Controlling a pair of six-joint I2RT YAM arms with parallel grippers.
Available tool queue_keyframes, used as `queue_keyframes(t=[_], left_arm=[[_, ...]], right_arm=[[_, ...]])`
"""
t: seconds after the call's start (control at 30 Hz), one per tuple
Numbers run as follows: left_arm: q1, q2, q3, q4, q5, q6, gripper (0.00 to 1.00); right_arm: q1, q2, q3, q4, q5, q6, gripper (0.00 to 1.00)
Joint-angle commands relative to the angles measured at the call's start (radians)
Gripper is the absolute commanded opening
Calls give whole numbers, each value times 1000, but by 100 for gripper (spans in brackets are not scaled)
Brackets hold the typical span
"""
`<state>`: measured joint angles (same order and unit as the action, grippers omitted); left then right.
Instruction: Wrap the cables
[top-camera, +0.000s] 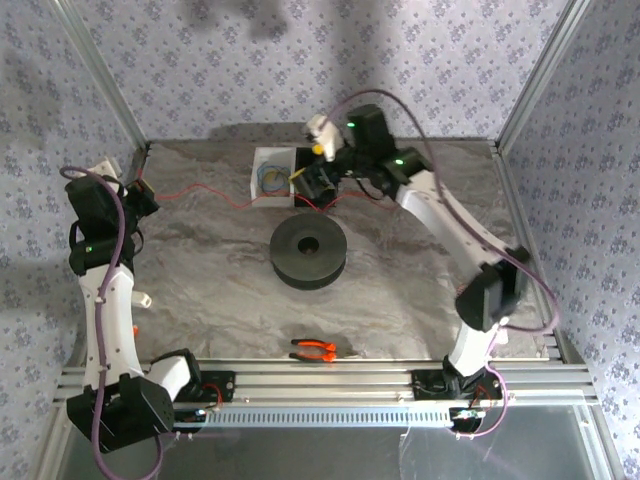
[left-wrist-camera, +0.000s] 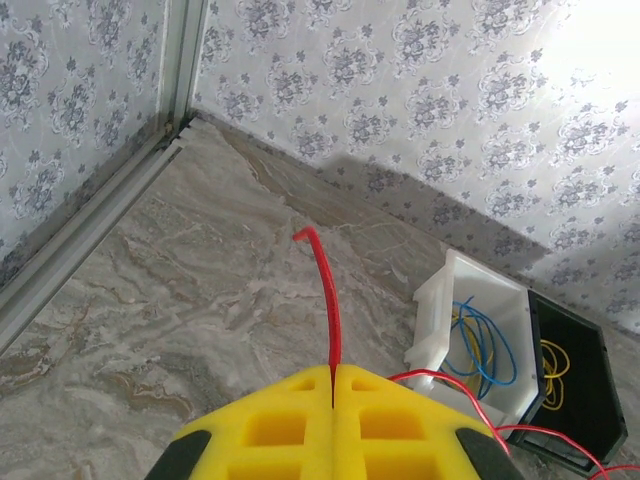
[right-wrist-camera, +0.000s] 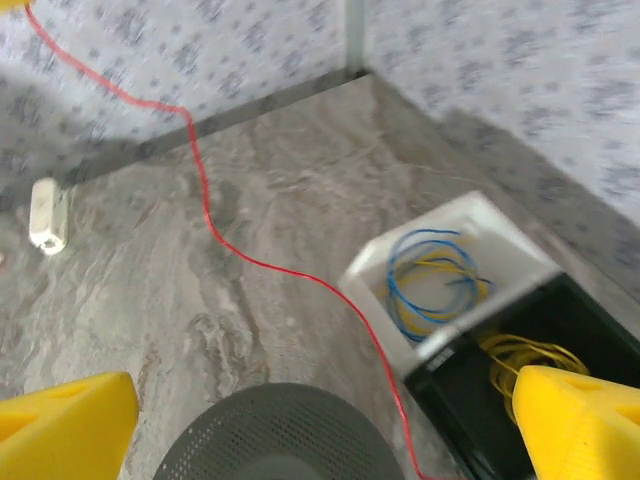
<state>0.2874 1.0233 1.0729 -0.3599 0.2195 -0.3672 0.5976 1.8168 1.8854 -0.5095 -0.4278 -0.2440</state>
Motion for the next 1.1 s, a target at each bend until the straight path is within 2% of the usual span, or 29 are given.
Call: queue_keyframes(t=[0.0, 0.23, 0.33, 0.63, 1.07], left_arm=[[-6, -30, -7, 22, 4, -12, 0], [-12, -51, -18, 16, 21, -28, 0], [-15, -57, -23, 18, 27, -34, 0], [-20, -61, -30, 44, 49, -61, 0], [-21, -64, -34, 75, 93, -99, 0]], right_arm=[[55, 148, 178, -68, -60, -82, 98], [122, 484, 648, -181, -174, -71, 98], [132, 565, 757, -173, -209, -29, 97], [175, 629, 753, -113, -217, -3, 93], [189, 713, 753, -26, -153, 51, 75]])
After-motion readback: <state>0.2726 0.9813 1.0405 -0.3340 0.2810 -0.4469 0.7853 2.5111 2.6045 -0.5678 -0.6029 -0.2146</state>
